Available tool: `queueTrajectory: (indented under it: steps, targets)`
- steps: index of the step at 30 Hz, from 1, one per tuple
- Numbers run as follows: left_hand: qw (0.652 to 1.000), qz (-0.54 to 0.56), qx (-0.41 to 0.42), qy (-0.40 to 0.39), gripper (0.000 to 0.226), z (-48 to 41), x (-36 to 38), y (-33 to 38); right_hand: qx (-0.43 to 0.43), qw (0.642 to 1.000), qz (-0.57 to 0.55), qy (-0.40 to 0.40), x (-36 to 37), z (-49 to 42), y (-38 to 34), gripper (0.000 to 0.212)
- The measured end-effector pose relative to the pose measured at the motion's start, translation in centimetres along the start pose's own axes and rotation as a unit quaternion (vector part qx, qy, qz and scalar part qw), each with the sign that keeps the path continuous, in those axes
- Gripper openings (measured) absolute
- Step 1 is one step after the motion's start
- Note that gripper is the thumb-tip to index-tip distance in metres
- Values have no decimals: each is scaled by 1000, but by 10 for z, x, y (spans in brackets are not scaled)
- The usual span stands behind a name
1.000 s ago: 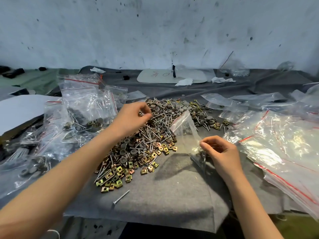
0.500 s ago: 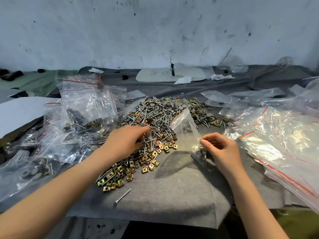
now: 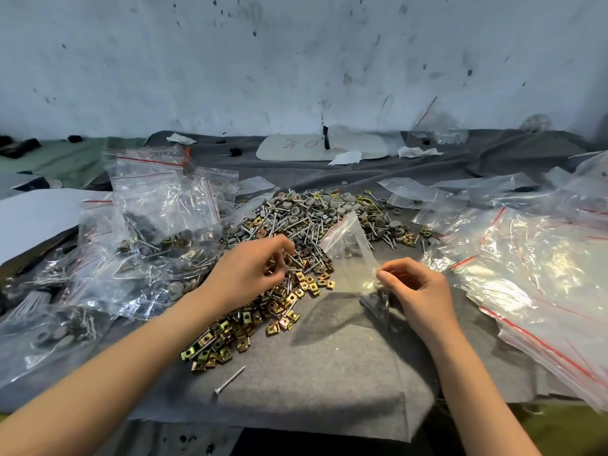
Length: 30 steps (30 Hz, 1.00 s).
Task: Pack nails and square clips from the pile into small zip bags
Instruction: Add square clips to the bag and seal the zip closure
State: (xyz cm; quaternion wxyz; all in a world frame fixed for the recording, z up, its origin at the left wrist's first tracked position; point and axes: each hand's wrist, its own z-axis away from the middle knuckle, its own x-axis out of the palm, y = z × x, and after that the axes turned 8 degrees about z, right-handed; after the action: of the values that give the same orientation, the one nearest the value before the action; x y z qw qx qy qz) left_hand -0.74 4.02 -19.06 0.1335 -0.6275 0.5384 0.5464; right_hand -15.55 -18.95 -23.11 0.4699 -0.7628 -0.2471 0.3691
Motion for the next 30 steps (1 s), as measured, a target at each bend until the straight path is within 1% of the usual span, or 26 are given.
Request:
queueTrajectory:
  steps: [2,4,5,7,11,16,19,21,24,27,30]
  targets:
    - [991,107,-42,64,29,-7,-4,14,0,1000,2,-1,0,0,0,17]
    - [968,211,-74,110,30,-18,-11,31,-1,1000,6,-1,0,-1,1,17]
    - [958,247,-78,121,29,-24,-15,38,-1,1000,8,-1,0,-1,1,17]
    - [948,283,-71,124,27,-36,-20,52,-5,1000,4,-2,0,-1,2,17]
    - [955,274,-61,95,28,-51,-13,69,-9,1000,-2,-1,-1,0,3,18]
    - [963,253,-64,71,33,-53,-4,69,-15,1000,6,-4,0,-1,3,18]
    - [967,246,-50,47,34,-52,-6,69,-15,1000,12,-2,0,-1,3,17]
    - [967,250,-38,25,36,-51,-7,69,-15,1000,9,0,-1,-1,3,18]
    - [965,260,-41,1,38,-50,-7,67,-15,1000,13,0,-1,-1,3,17]
    - [960,277,-47,-2,36,-47,-6,66,-16,1000,18,0,0,-1,3,16]
    - [957,288,-39,14,33,-44,-9,63,-17,1000,13,-1,0,-1,3,18]
